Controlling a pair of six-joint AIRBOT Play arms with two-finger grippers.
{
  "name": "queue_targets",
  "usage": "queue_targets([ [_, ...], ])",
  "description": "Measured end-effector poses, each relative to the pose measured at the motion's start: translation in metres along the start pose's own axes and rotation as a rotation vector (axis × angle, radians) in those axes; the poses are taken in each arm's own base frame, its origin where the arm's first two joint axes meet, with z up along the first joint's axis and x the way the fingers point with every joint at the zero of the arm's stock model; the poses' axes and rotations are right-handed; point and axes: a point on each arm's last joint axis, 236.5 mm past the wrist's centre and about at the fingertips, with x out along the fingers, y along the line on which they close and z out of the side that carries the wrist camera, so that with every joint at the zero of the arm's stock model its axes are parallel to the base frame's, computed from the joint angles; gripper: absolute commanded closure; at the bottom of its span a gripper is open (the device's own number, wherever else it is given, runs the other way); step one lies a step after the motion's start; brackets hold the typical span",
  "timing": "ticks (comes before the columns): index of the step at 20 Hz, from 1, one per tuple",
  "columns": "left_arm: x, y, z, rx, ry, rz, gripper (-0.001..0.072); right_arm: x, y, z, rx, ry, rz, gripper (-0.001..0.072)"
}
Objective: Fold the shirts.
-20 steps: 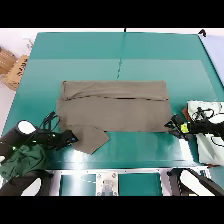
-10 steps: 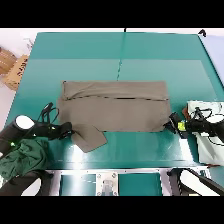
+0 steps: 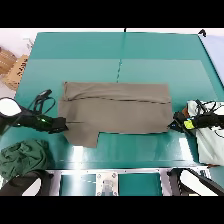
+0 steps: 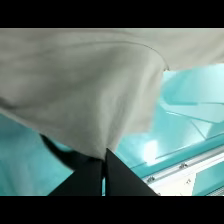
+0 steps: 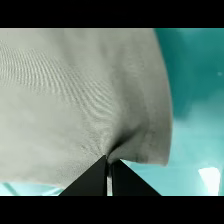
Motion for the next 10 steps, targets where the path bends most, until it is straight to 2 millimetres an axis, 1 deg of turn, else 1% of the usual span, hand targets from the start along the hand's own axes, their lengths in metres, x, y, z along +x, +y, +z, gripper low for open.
queue_targets([
  [2, -0.017, -0.008, 0.01, 0.033, -0.04, 0.003, 0.0682, -0.013, 0.005, 0.005, -0.03, -0.013, -0.008, 0.069],
  [4, -0.032, -0.016, 0.024, 0.058, -0.095, 0.005, 0.0682, -0.024, 0.019, 0.011, -0.064, -0.032, 0.006, 0.069],
  [7, -0.048, -0.024, 0.059, 0.079, -0.188, 0.008, 0.0683, -0.039, 0.047, 0.029, -0.124, -0.072, 0.033, 0.069],
  [10, -0.055, -0.026, 0.105, 0.091, -0.249, 0.02, 0.0682, -0.05, 0.071, 0.059, -0.146, -0.113, 0.054, 0.069],
])
